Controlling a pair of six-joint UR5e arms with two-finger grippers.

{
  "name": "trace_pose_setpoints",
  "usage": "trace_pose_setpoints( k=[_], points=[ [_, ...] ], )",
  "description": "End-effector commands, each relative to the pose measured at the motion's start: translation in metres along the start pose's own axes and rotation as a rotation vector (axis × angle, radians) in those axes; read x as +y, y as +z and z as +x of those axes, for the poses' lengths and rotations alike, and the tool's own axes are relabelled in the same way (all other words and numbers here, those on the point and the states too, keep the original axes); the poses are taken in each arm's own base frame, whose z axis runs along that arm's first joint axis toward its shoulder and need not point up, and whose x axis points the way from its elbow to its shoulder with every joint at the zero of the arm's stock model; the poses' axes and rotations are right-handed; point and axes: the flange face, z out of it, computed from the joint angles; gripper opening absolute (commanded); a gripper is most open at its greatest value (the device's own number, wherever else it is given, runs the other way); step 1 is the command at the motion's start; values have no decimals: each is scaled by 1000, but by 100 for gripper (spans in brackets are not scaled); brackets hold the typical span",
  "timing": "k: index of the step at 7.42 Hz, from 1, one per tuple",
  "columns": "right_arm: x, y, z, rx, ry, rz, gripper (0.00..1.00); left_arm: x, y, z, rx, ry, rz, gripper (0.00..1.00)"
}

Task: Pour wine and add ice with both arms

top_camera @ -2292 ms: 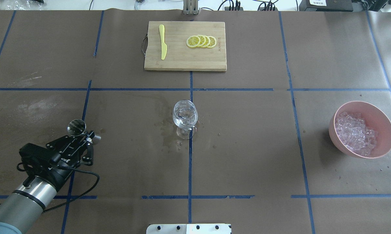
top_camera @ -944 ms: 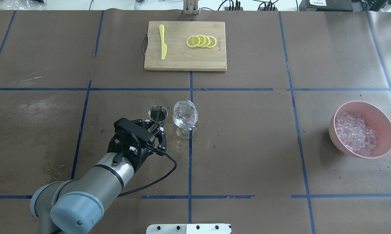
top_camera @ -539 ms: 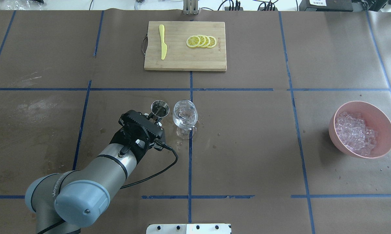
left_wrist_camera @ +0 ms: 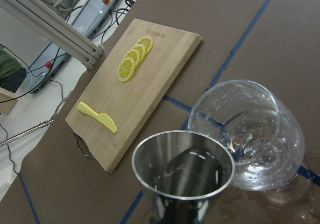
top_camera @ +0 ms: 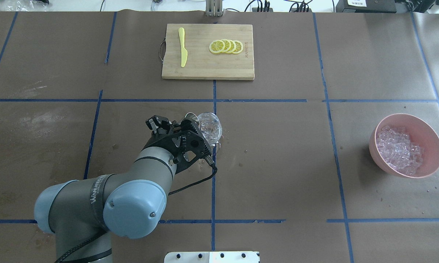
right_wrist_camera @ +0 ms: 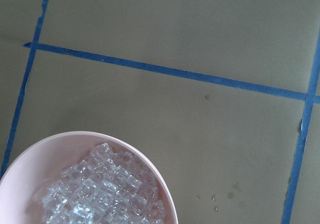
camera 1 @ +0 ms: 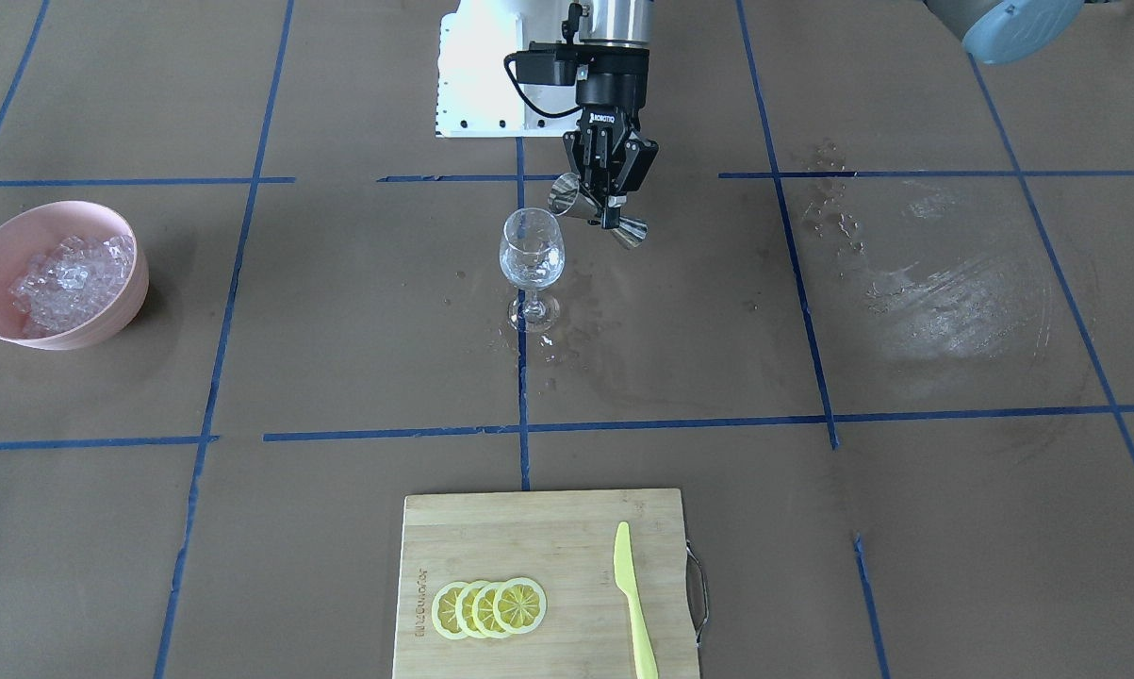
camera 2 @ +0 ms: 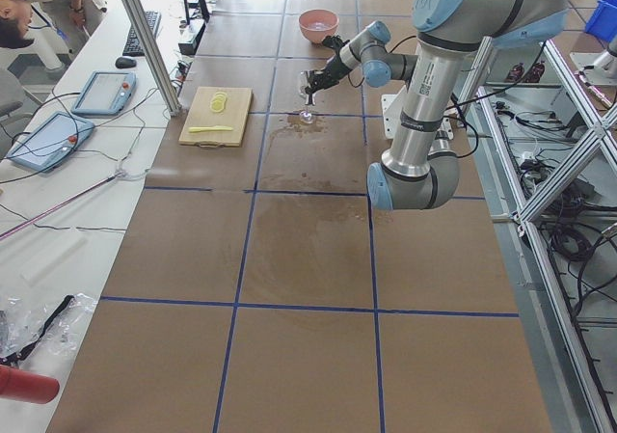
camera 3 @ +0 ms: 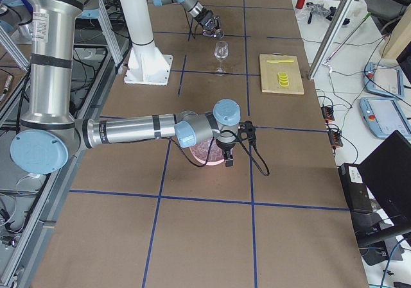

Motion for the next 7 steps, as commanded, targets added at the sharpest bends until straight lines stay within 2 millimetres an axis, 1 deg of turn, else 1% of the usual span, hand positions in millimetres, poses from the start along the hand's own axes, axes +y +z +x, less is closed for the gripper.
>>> trace_pose_setpoints(
  k=[1,2,3,4,5,6,7],
  points=[
    [0,0,0,0,1,0,100,-23,-10,1,-12,159,-68,0],
    [0,0,0,0,1,0,100,-22,-8,2,-16,175,-78,0],
    [0,0,0,0,1,0,100,-27,-8,3,-20,309,-125,0],
    [0,-1,-1,-2,0,1,100,-32,-9,1,-21,331,-129,0],
    [0,-1,-1,-2,0,1,100,-32,-9,0,-21,402,-152,0],
    [0,-1,-1,-2,0,1,100,-45,-15,-5,-21,503,-175,0],
    [0,-1,-2,-2,-1,2,100,-46,-15,-6,-21,532,-193,0]
  ],
)
